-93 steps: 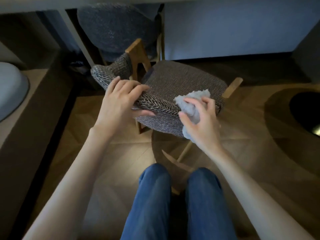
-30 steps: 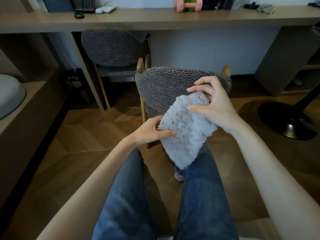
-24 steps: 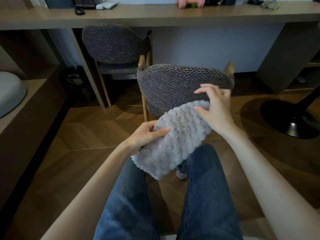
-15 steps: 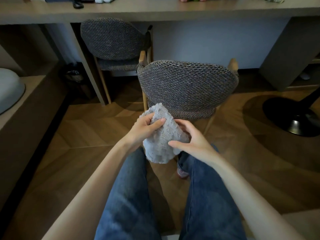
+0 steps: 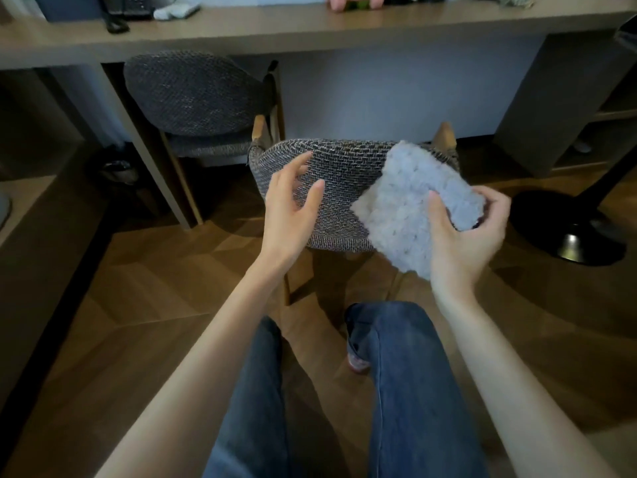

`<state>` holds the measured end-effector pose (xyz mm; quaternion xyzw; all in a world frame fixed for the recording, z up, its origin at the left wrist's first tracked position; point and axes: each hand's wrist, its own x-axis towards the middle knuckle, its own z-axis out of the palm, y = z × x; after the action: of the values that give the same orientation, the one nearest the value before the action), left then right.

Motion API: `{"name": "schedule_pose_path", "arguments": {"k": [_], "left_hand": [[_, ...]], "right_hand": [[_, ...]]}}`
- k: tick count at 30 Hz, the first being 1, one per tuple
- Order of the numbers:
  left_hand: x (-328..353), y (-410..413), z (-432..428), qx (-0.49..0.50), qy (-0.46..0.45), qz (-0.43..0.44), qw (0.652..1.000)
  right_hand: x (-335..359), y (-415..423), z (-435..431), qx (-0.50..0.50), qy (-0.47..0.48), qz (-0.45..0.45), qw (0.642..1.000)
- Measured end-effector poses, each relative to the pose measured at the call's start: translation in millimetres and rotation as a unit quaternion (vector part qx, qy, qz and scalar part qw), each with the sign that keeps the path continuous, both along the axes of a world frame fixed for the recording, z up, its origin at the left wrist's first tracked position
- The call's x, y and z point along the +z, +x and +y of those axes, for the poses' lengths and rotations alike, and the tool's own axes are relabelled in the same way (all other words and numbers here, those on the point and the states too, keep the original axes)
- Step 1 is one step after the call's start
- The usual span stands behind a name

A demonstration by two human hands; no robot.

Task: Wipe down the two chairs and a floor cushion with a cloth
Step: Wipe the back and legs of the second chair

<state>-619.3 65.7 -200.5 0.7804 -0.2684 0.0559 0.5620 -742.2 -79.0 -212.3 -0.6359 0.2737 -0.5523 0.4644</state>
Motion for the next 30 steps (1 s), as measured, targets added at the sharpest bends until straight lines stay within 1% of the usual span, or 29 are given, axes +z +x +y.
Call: {"name": "schedule_pose_path", "arguments": {"k": [2,4,6,8,10,12,15,16,19,20,23,25,27,30], "left_hand": [[7.1,10.3,-8.8,0.011,0.050,-0.081,0.995],[11.1,18.8,-18.3,0.009,0.115,-0.157,0.981],[10.8,24.3,-29.5,-0.013,0.182,-0.209,0.961],[8.7,27.2,-41.0,-0.036,0.233,-0.248,0.940],[6.4,30.7,-50.0,-0.045,0.265,-0.279,0.922],[5.3,34.5,-57.9,-0.034,0.279,-0.298,0.912],[4.7,38.8,-67.5,-0.016,0.280,-0.316,0.906],[5.0,38.8,-70.5,-0.016,0.276,-0.322,0.905],[6.7,33.9,-81.5,-0.026,0.283,-0.354,0.891],[7.1,31.1,-86.4,-0.025,0.291,-0.368,0.883],[6.9,22.4,-110.6,-0.017,0.323,-0.410,0.853],[6.4,19.3,-130.2,-0.007,0.341,-0.434,0.834],[6.2,18.6,-149.1,-0.004,0.358,-0.462,0.812],[6.0,21.1,-171.1,-0.006,0.393,-0.512,0.764]], "right_hand": [[1.2,11.6,-3.7,-0.055,-0.064,-0.044,0.995],[-1.0,31.2,-5.6,-0.054,-0.097,-0.046,0.993],[-8.0,53.4,-8.5,-0.020,-0.121,0.029,0.992],[-20.1,68.2,-11.4,0.045,-0.127,0.103,0.985],[-30.4,72.6,-10.0,0.087,-0.129,0.125,0.980],[-35.9,76.4,-10.8,0.065,-0.125,0.125,0.982],[-36.1,88.2,-16.9,-0.032,-0.118,0.099,0.988],[-36.6,92.0,-19.1,-0.043,-0.115,0.084,0.989],[-41.5,87.2,-27.2,-0.008,-0.072,0.053,0.996],[-44.7,81.2,-33.9,-0.017,-0.057,0.043,0.997],[-52.9,58.1,-71.4,-0.104,-0.013,0.019,0.994],[-57.4,50.0,-103.5,-0.117,0.037,0.025,0.992],[-62.6,49.4,-131.5,-0.082,0.089,0.047,0.992],[-69.4,62.2,-156.3,0.001,0.118,0.092,0.989]]}}
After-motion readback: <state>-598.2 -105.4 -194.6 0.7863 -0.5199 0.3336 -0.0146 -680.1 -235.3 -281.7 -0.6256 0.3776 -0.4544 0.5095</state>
